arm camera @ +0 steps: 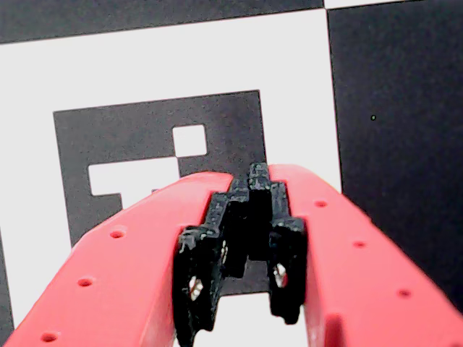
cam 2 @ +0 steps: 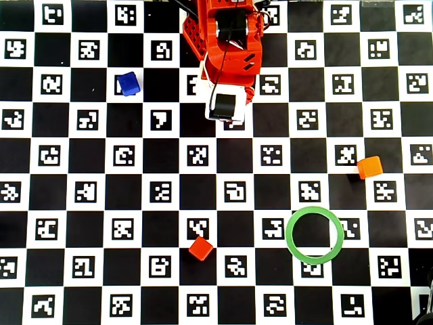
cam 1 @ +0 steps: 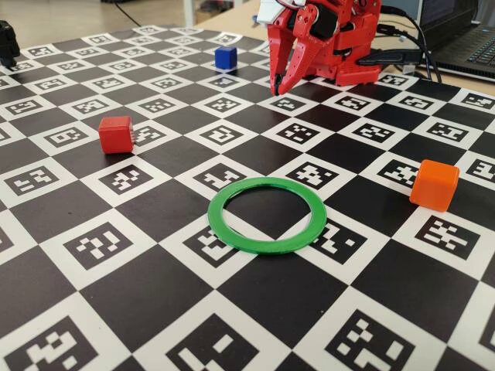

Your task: Grab the red cube then put it in the green circle then put the blue cube on top and finally the orange cube on top

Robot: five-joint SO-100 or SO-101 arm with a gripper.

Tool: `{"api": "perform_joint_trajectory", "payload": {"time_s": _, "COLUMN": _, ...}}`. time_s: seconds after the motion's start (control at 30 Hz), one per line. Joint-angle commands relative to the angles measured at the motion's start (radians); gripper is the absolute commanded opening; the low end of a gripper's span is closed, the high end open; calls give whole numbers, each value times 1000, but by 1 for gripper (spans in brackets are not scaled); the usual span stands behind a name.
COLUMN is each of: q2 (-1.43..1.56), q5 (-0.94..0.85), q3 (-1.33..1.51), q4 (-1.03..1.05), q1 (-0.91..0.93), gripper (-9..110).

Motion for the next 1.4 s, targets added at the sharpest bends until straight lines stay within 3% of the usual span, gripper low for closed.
{"api": "perform_joint_trajectory", "payload": {"time_s": 0.0, "q2": 49, "q5": -6, "q3": 51, "q4": 52, "q1": 6, "gripper": -4}}
{"api": "perform_joint_trajectory", "payload": {"time_s": 1.03, "q2": 48, "q5": -38, "q3": 51, "q4": 55, "q1": 2, "gripper": -4}}
{"api": "perform_joint_trajectory", "payload": {"time_s": 1.37, "q2": -163, "q5": 69, "q3": -63, "q4": -138, "q1": -40, "gripper": -4}}
